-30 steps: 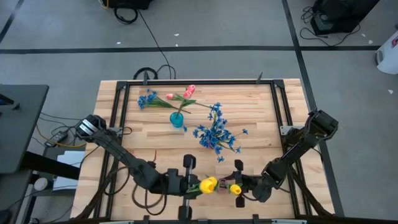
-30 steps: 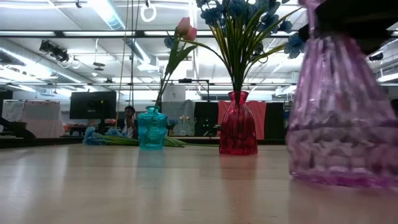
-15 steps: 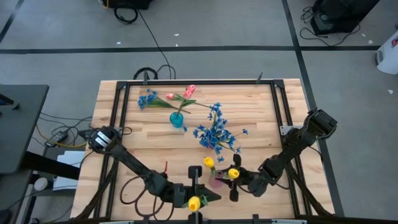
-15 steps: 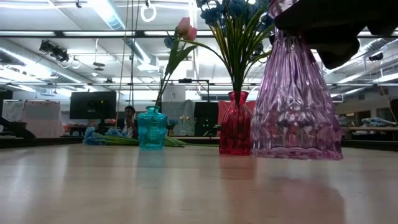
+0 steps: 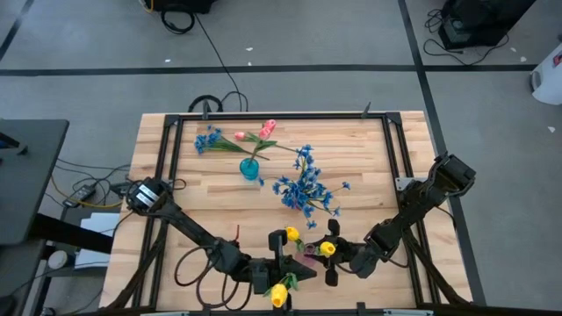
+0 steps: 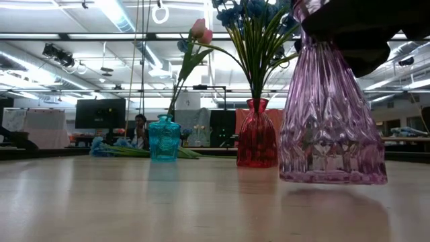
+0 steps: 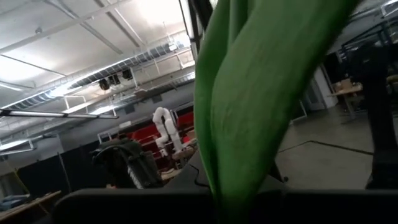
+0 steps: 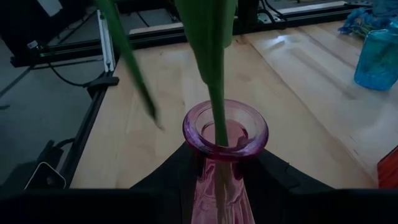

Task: Sort flowers into vase by color
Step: Put the yellow flower into the pink vase

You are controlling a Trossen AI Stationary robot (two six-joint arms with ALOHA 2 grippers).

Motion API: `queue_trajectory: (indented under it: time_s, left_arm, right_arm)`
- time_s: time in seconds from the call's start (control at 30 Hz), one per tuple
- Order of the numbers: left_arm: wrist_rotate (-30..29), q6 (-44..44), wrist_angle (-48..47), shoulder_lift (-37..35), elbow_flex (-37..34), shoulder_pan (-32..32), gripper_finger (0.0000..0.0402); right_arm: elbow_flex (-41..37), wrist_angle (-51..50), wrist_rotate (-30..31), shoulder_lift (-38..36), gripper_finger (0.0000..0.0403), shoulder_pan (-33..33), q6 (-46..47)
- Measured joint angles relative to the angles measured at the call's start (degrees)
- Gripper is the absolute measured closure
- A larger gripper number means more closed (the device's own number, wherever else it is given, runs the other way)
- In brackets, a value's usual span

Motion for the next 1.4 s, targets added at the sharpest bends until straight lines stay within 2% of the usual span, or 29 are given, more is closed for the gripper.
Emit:
queue_trajectory:
  time_s: [0.5,0.67,0.9,1.23,1.4]
  left_arm:
    - [-1.83,0.4,-2.89,0.07,0.0,1.59,0.0396]
    - [-6.86,1.09,-3.85,0.07,1.04,1.09,0.0396]
    - [-9.38,1.33,-12.64,0.04,5.2,0.45,0.0396]
    - [-13.32,-4.32,-28.27,0.04,11.94,0.41,0.0397]
    - [-14.12,-4.13,-28.21,0.04,13.2,-0.19,0.0397]
  right_arm:
    - [0.0,-0.2,-0.73,0.0,0.0284,0.15,-0.92]
    - [0.0,-0.57,-0.74,0.0,0.0284,0.15,-0.93]
    - [0.0,-0.61,-0.98,0.0,0.0283,0.15,-0.93]
    - [0.0,-0.63,-1.41,0.0,0.0282,0.15,-0.89]
    - [0.0,-0.68,-1.42,0.0,0.0282,0.15,-0.87]
